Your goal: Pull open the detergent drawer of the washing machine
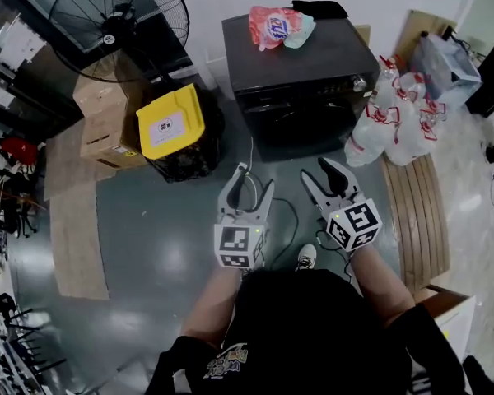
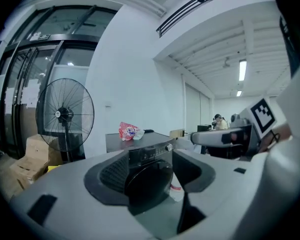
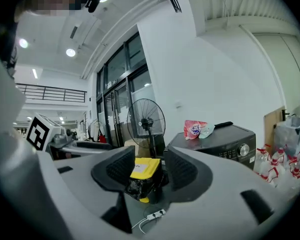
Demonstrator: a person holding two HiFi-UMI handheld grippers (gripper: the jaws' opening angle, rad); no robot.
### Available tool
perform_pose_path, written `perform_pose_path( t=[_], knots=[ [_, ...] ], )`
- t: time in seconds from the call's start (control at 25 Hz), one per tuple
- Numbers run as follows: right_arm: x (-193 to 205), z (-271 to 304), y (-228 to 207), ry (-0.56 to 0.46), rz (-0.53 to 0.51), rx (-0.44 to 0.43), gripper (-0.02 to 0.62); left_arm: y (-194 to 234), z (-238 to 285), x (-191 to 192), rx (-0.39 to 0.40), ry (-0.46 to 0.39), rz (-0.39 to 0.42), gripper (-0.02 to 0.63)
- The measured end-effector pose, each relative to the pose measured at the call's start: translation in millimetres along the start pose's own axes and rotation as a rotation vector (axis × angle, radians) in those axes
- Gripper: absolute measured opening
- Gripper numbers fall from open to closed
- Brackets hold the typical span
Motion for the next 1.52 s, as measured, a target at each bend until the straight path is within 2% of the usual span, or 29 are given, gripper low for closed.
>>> perform_pose_path(
  t=[0.32, 0.68, 1.0, 1.28, 1.52],
  knots=[
    [7, -10, -30, 0.013, 0.007, -0.058, 0.228, -21, 10, 5, -0.075, 0.008, 0.001, 0.264],
    [19, 15, -51, 0.023, 0.034, -0.071, 0.230, -5, 40, 7, -0.101, 0.013, 0.008, 0.265],
    [33, 64, -67, 0.058, 0.009, -0.044, 0.242, 41, 86, 15, -0.075, 0.028, -0.005, 0.265],
    [48, 129, -88, 0.115, 0.042, 0.018, 0.244, 94, 140, 22, -0.016, 0.077, -0.017, 0.265],
    [63, 188, -111, 0.157, 0.072, 0.064, 0.244, 145, 189, 28, 0.004, 0.125, -0.040, 0.265]
  ],
)
Point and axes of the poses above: the fingertips, and each gripper's own axes: z forward along the fingers, y to its left, x out of its underside, the point moved 4 cm from there along -z, backward along the fingers, and after that the axes turned 7 degrees about -z, right-handed, at the moved point
